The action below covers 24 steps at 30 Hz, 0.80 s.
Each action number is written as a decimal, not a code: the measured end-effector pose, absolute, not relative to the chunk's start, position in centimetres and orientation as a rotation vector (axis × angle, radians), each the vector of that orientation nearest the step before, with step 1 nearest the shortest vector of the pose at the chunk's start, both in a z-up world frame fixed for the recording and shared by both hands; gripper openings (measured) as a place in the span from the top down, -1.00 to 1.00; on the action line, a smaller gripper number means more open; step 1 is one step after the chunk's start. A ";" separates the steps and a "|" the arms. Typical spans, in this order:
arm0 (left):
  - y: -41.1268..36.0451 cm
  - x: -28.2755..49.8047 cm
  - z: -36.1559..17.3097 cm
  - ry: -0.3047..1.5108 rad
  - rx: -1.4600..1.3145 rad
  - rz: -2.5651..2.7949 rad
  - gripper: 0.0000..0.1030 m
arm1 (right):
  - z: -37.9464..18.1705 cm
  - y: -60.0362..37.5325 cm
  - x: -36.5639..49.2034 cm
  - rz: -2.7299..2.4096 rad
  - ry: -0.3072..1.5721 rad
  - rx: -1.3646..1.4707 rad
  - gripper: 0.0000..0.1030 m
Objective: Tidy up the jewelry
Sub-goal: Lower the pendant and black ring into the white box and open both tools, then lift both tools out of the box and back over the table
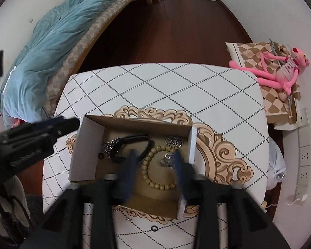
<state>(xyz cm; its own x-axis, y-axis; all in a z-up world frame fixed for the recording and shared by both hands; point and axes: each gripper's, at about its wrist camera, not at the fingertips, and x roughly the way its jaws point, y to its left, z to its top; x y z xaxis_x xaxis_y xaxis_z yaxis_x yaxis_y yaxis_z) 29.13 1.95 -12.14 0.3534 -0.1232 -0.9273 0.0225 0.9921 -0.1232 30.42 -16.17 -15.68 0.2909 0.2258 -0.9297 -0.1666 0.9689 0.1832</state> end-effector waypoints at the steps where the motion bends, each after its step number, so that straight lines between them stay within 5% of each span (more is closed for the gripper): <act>1: 2.1 29.0 -11.8 1.191 -0.086 -0.085 -0.38 | -15.6 -16.3 30.3 0.257 1.248 0.052 -0.07; 5: 2.7 28.0 -11.3 1.164 -0.064 -0.032 -0.53 | -15.8 -16.6 29.4 0.222 1.253 0.030 -0.18; 7: 2.7 27.5 -11.4 1.150 -0.052 -0.010 -0.85 | -16.1 -16.7 28.8 0.183 1.257 0.002 -0.56; 9: 2.7 26.4 -11.6 1.128 -0.029 0.012 -0.90 | -16.5 -16.7 28.3 0.151 1.260 -0.022 -0.86; 24: 2.4 20.9 -11.9 1.094 -0.001 0.037 -0.93 | -16.6 -17.0 23.8 0.046 1.216 -0.046 -0.90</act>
<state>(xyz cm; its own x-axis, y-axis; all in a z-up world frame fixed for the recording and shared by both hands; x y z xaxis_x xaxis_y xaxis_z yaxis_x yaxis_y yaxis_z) 20.87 2.42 -11.93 0.4586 0.0296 -0.8881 -0.0310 0.9994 0.0173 23.75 -17.00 -16.64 0.3466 0.0108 -0.9380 -0.0603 0.9981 -0.0108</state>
